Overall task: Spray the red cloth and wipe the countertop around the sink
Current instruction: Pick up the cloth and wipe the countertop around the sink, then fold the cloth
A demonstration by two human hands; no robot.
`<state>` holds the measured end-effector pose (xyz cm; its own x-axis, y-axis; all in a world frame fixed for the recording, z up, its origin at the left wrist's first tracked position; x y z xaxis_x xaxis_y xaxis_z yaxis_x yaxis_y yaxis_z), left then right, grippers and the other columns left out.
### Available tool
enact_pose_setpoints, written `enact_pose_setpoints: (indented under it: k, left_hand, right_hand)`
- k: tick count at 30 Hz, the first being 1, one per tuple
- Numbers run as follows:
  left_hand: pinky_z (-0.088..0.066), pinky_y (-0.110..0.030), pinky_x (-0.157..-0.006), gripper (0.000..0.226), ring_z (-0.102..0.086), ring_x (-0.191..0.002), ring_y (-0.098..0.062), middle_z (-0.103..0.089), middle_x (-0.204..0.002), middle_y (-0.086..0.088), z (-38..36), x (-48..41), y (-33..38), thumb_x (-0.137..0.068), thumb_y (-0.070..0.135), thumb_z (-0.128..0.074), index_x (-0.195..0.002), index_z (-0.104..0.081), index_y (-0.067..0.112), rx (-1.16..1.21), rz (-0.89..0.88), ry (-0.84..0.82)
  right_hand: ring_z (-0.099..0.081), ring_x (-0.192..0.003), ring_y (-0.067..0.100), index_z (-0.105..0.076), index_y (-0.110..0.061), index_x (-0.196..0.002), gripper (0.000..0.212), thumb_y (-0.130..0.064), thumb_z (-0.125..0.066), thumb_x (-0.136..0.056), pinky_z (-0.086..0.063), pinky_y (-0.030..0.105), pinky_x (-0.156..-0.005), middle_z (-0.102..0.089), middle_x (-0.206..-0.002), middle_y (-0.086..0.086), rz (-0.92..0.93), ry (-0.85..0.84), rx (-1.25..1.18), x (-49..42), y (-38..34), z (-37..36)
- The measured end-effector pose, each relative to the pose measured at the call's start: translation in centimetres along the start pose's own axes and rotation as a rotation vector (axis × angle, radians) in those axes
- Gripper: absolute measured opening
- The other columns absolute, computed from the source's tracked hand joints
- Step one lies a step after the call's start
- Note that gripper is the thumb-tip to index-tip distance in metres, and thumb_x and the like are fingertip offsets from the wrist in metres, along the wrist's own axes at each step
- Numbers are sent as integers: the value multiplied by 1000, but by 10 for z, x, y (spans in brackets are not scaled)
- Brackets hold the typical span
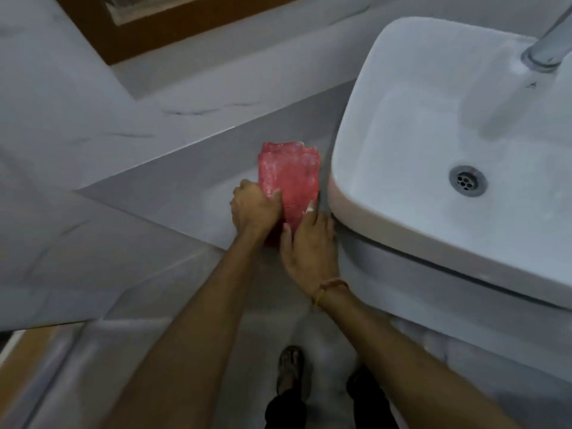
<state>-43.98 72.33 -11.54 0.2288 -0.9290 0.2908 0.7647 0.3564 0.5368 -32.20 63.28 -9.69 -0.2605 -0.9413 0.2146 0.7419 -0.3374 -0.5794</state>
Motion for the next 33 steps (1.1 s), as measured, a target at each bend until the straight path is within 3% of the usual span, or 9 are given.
enact_pose_setpoints:
  k: [4,7,9,13,17,20,24,28,33]
  left_hand:
    - [-53,-38,-84,51,-61,-105,-36,-62,-116,-21,-10,-23,0,-83,39,-66,-112,-54,-1,70,69,-203]
    - [-46,-18,-43,27,-62,-58,-18,-62,-80,-14,-19,-16,-1,-83,24,-67,-99,-60,2,330,90,-439]
    - [-41,-14,-36,21,-57,-45,-10,-60,-66,-6,-21,-7,-8,-84,20,-66,-95,-66,2,339,102,-532]
    - [-46,-17,-42,17,-63,-51,-13,-65,-67,-4,-20,6,-23,-81,26,-67,-71,-65,13,386,181,-574]
    - [-51,-31,-62,27,-64,-90,-24,-67,-96,-6,-24,13,-18,-80,36,-68,-94,-67,13,517,257,-644]
    - [-50,-29,-61,25,-61,-78,-19,-65,-86,-4,-32,31,-18,-77,42,-71,-86,-68,19,480,315,-764]
    - [-55,-39,-80,40,-64,-97,-27,-68,-106,-12,-48,70,-12,-77,33,-73,-109,-67,11,453,326,-875]
    - [-56,-26,-57,13,-64,-69,-17,-71,-79,-2,-56,123,17,-79,27,-70,-90,-70,19,452,176,-944]
    - [-53,-17,-50,16,-69,-58,-5,-76,-70,7,-86,227,103,-88,11,-60,-98,-70,18,299,-153,-1213]
  right_hand:
    - [-48,-123,39,-37,10,-131,57,-29,-49,-92,-39,43,-104,-50,-133,28,-333,115,-235,-22,9,0]
    - [-61,-111,36,-56,2,-120,44,-27,-58,-87,-50,41,-94,-65,-120,23,-407,-12,-452,-28,15,-12]
    - [-63,-108,35,-64,-6,-117,37,-23,-63,-85,-51,45,-96,-69,-116,20,-406,-77,-590,-19,17,-15]
    - [-65,-106,31,-61,-8,-122,37,-14,-63,-85,-52,46,-97,-68,-120,18,-507,-198,-880,6,30,-27]
    - [-65,-99,28,-55,-6,-127,41,-8,-59,-87,-54,39,-91,-66,-119,15,-511,-313,-928,29,38,-25]
    - [-64,-87,17,-55,-8,-123,35,-3,-55,-88,-55,30,-79,-68,-104,7,-485,-354,-1053,55,41,-14]
    - [-64,-90,17,-60,-18,-100,19,-5,-60,-86,-53,33,-88,-68,-101,5,-459,-330,-1057,93,57,16]
    - [-65,-98,15,-55,-21,-111,34,-6,-67,-83,-55,25,-83,-67,-116,5,-505,-262,-1112,154,92,44]
    - [-65,-109,14,-48,-21,-128,57,-7,-70,-78,-57,31,-91,-68,-119,-1,-607,36,-1295,249,163,92]
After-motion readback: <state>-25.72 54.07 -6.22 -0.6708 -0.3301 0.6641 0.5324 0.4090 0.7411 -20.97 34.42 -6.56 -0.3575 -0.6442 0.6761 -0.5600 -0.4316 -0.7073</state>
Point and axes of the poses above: each hand's wrist, its own x-axis away from the middle knuckle, its own z-axis out of the back of the hand, y = z × x, the point moved 9 cm from there along -x, towards the middle knuckle
